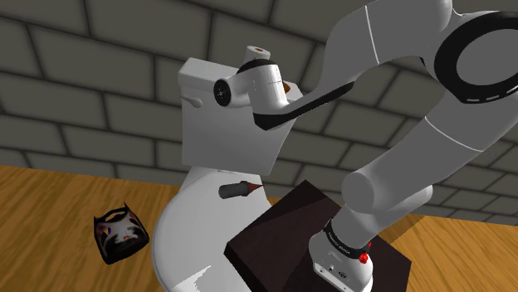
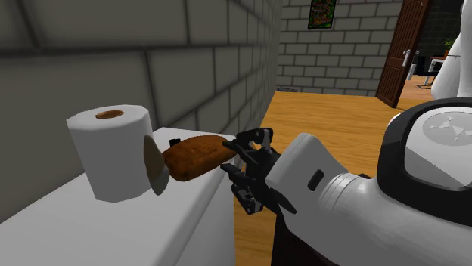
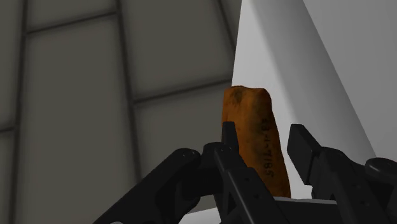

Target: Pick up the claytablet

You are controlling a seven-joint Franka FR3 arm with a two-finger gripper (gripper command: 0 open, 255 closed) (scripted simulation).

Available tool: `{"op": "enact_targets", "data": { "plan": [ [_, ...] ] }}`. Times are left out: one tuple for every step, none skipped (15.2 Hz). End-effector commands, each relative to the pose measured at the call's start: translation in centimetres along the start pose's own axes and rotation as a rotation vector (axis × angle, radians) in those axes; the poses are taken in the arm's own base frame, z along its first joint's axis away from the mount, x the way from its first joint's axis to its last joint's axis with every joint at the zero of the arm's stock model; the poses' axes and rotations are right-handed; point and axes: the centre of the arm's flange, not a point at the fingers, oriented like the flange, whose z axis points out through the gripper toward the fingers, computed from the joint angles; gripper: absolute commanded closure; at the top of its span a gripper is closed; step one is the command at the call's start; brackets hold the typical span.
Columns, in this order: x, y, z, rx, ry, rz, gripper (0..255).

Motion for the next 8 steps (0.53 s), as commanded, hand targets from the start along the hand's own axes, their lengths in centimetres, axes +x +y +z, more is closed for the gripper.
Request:
{"op": "enact_targets", "data": {
  "plan": [
    [0.0,0.0,0.1,0.001,-0.001,-0.001,255],
    [0.0,0.0,0.1,0.001,-0.001,-0.001,255],
    [0.0,0.0,0.1,0.001,-0.001,-0.001,255],
    [0.0,-0.1,0.1,0.001,-0.001,-0.001,255],
    [0.1,0.4,0.0,0.001,-0.001,-0.001,255],
    [0.2,0.9,-0.1,0.001,-0.001,-0.001,255],
    [0.3,1.4,-0.1,0.001,-0.001,-0.001,255],
    [0.5,1.9,-0.2,0.001,-0.001,-0.001,255]
  ]
}}
